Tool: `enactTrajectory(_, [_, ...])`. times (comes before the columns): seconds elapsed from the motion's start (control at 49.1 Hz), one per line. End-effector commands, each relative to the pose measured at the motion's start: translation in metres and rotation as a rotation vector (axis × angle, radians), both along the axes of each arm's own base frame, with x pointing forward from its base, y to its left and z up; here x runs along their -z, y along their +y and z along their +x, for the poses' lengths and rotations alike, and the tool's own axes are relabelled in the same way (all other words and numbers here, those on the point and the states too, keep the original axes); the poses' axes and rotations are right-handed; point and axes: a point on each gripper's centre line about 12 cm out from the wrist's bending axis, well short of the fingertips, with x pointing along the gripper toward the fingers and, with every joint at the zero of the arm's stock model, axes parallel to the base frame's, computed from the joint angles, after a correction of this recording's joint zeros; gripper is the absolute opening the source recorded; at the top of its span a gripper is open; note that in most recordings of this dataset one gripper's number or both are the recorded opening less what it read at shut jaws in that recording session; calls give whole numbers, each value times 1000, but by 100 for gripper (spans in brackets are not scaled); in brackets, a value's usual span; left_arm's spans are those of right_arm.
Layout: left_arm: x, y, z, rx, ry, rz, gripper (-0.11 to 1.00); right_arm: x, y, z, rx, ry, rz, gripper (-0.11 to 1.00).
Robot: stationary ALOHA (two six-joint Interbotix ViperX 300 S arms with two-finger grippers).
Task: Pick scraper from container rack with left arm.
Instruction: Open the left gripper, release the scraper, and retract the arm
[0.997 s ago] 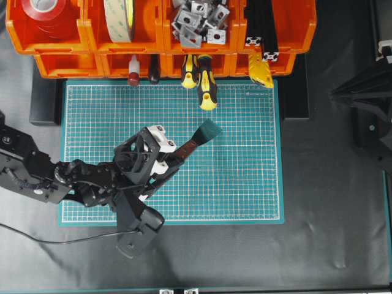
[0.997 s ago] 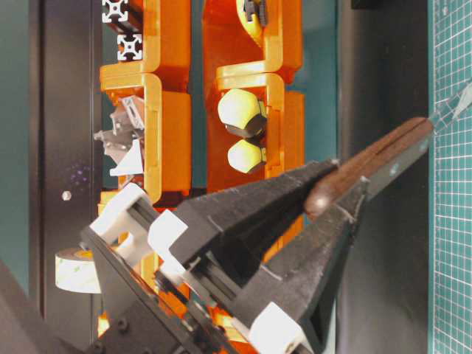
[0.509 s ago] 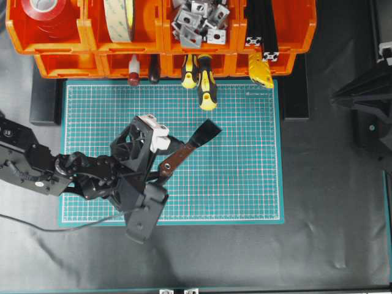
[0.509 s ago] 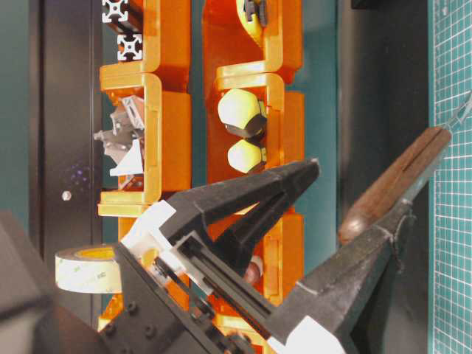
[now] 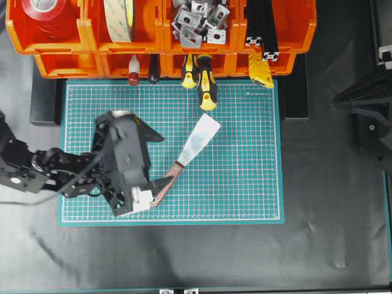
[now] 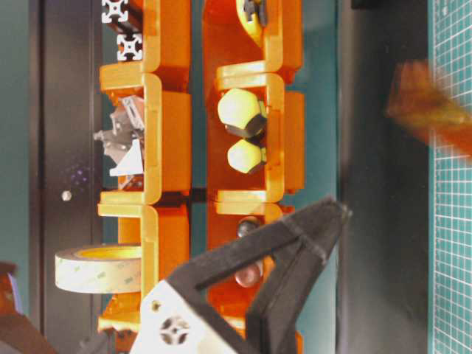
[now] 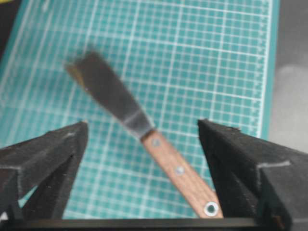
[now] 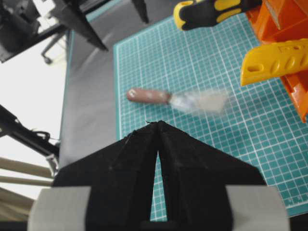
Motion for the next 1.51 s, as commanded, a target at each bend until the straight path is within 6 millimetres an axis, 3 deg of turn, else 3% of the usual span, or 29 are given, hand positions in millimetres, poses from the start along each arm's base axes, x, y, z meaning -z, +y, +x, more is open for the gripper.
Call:
enactTrajectory(0.0, [-12,7,-8,-73,-44,-88,91,-13,0,1,0,-26,-2,-1])
enactTrajectory(0.244, [-25,14,-41,-72,-98,-175,91,-14,0,1,0,-31,-1,-1])
enactTrajectory(0.59, [-85,24,-136,161,-323,-120,91,-24,-2,-3,15,-74,-4,-1])
enactTrajectory(0.712, [-104,35,-158,185,-408,-95,91,-25,-3,-3,24,-78,-4,-1])
enactTrajectory(0.834, [-111,41,-165,179,-432,-74,91,-26,-3,-3,24,-80,-4,-1])
enactTrajectory(1.16, [-102,38,-158,178,-393,-60,91,-26,-4,-3,24,-83,-6,-1])
enactTrajectory(1.486, [-107,40,-162,179,-414,-65,91,-25,-4,-3,24,-77,-10,-1])
